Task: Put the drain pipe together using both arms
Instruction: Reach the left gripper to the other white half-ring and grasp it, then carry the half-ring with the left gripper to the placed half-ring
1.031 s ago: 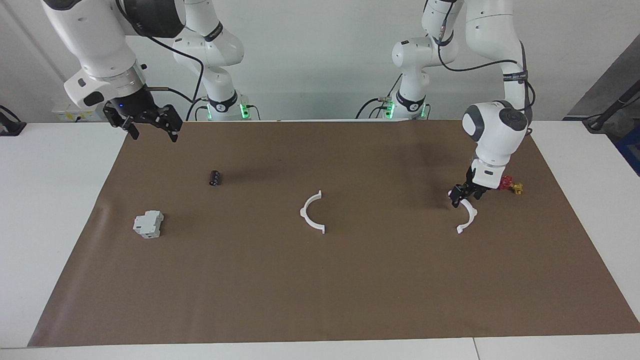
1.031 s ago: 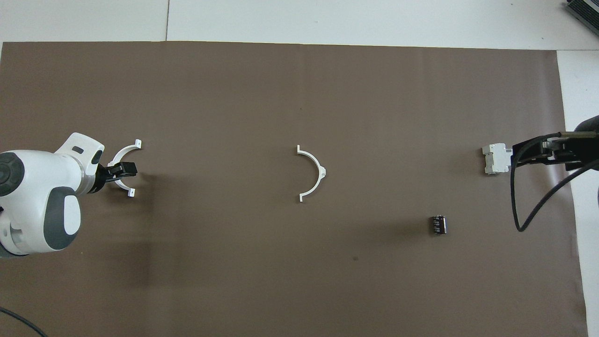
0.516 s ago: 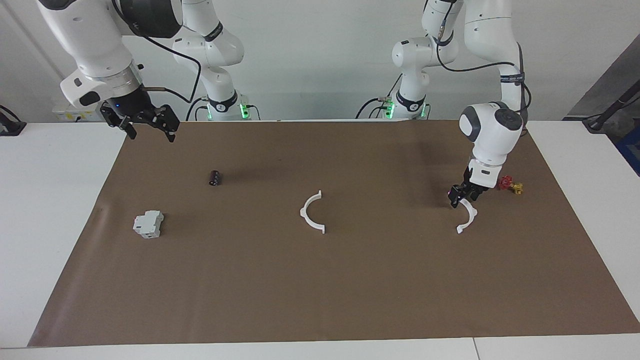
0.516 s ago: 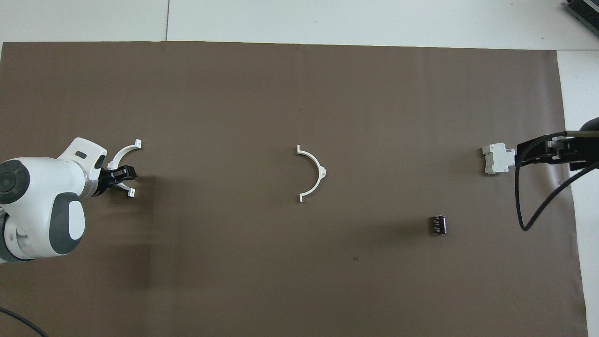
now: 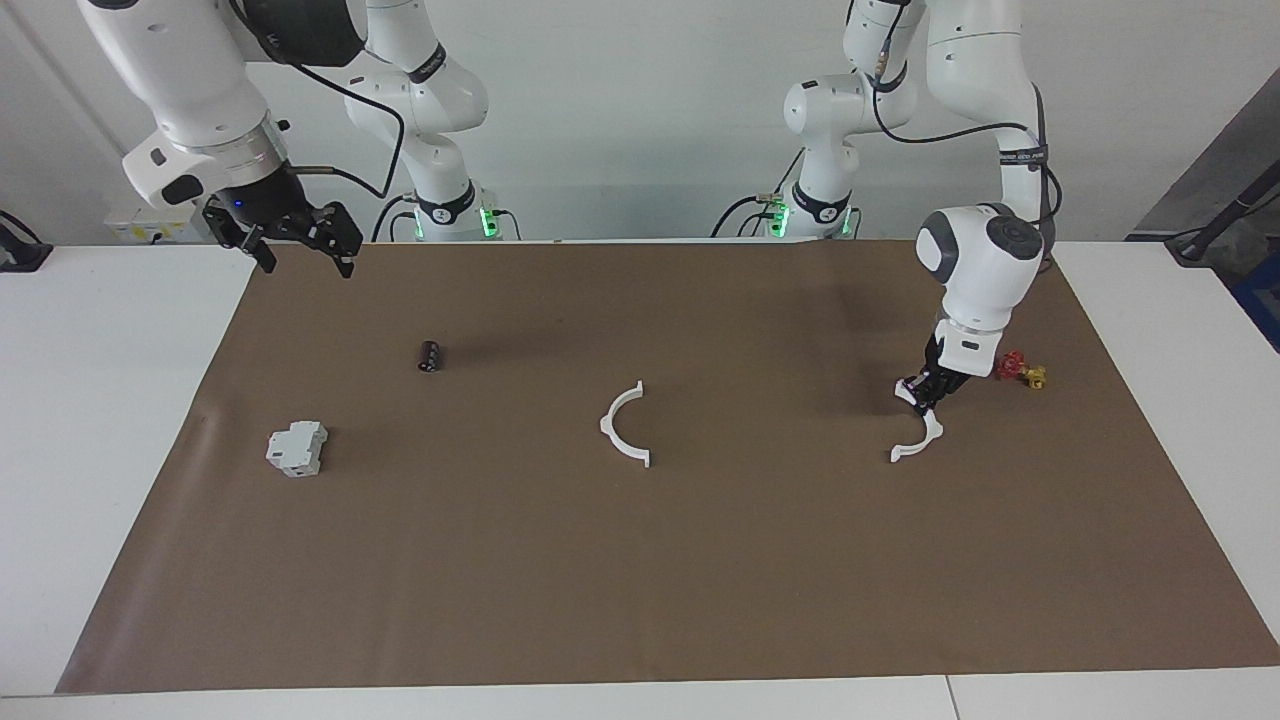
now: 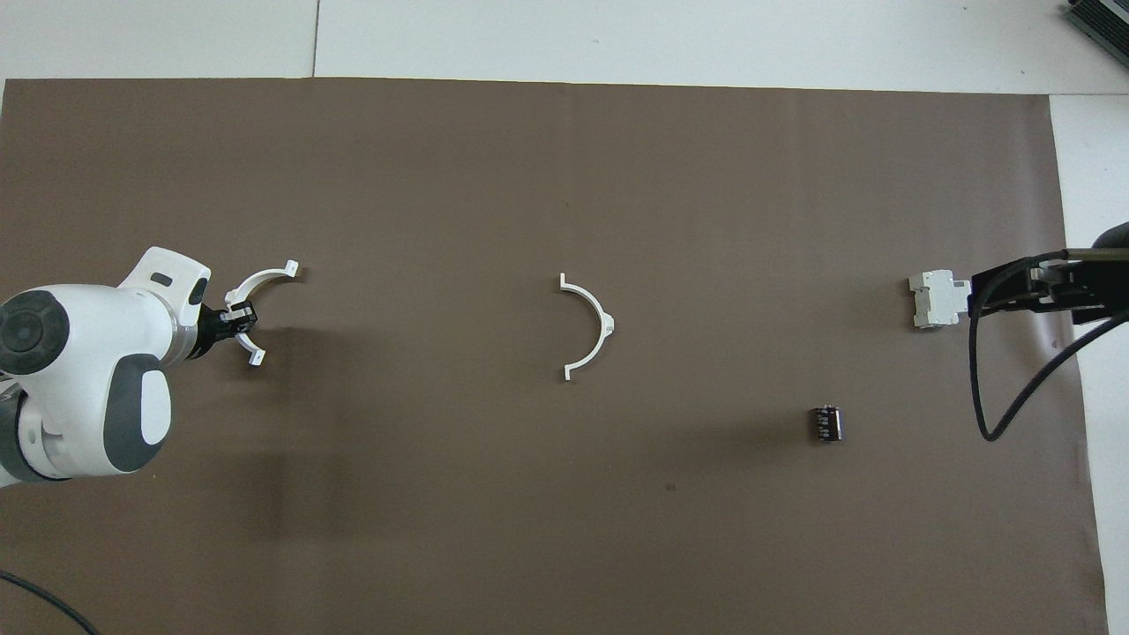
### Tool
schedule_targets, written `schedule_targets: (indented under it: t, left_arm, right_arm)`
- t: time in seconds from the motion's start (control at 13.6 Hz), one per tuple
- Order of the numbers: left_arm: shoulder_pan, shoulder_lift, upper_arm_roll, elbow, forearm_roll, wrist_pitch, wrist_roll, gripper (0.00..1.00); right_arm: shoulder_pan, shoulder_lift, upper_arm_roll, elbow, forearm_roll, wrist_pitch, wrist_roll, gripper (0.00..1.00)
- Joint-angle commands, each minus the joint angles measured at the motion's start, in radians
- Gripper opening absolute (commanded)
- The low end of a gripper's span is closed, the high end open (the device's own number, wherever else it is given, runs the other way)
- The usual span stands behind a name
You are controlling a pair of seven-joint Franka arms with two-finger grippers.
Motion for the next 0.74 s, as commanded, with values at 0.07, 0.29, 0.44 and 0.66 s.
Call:
schedule_targets:
  t: [0.07, 0.29, 0.44, 0.66]
  left_arm:
    - [-0.182, 0.014, 0.009, 0.096, -0.015, -0.076, -0.274, 0.00]
    - [-0.336, 0.012, 0.011, 0.095, -0.009, -0.079, -0.529, 0.00]
    - [-0.448, 0.008, 0.011, 0.088, -0.009, -0.080, -0.659, 0.00]
    - [-0.574, 0.017, 0.011, 0.090, -0.008, -0.076, -0.798, 0.00]
  right_arm:
    - [-0.007, -0.010, -0.002, -0.001, 0.019, -0.012, -0.012, 1.00]
    - [-0.008, -0.010, -0.004, -0.001, 0.019, -0.011, -0.012, 1.00]
    - [-0.008, -0.010, -0.002, -0.001, 0.019, -0.011, -0.012, 1.00]
    - [-0.008, -0.010, -0.004, -0.001, 0.019, -0.011, -0.012, 1.00]
